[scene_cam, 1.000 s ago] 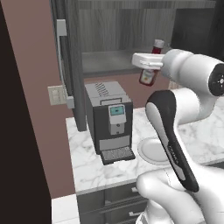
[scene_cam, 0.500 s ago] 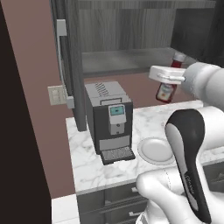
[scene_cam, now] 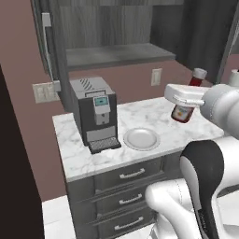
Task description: Move the hot dog bun to the plate on the dining table and place the condiment next to that plate. Then navigate to the fridge and take the sausage and place it on the plate as well.
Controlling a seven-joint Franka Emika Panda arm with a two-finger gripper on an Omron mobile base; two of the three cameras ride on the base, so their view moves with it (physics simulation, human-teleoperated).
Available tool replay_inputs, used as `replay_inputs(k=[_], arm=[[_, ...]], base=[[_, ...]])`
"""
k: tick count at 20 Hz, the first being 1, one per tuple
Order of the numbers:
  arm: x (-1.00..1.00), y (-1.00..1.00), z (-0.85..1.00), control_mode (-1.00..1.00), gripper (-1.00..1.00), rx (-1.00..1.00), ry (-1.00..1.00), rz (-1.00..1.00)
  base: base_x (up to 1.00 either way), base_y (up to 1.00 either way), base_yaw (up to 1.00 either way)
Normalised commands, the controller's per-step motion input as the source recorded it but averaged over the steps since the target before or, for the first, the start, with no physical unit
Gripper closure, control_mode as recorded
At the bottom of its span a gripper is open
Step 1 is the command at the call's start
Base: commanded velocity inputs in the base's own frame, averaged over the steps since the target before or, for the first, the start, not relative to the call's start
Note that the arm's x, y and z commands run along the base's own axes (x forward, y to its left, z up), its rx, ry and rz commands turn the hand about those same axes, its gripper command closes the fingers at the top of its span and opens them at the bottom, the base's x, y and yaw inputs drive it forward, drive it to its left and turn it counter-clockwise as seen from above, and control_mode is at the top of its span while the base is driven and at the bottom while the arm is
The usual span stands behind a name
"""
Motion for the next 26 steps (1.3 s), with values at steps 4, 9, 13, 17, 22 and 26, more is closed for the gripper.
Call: replay_inputs(k=[4,9,13,17,22,26], arm=[[0.0,0.0,0.0,1.0,1.0,0.0,0.0,0.0],[0.0,0.0,0.0,1.0,1.0,0.0,0.0,0.0],[0.0,0.0,0.0,1.0,1.0,0.0,0.0,0.0],[0.0,0.0,0.0,1.0,1.0,0.0,0.0,0.0],[0.0,0.0,0.0,1.0,1.0,0.0,0.0,0.0],[0.0,0.0,0.0,1.0,1.0,0.0,0.0,0.0]], base=[[-0.9,0.0,-0.46],[-0.93,0.0,-0.55],[-0.95,-0.1,-0.58],[-0.93,-0.26,-0.54],[-0.87,-0.46,-0.47],[-0.81,-0.55,-0.45]])
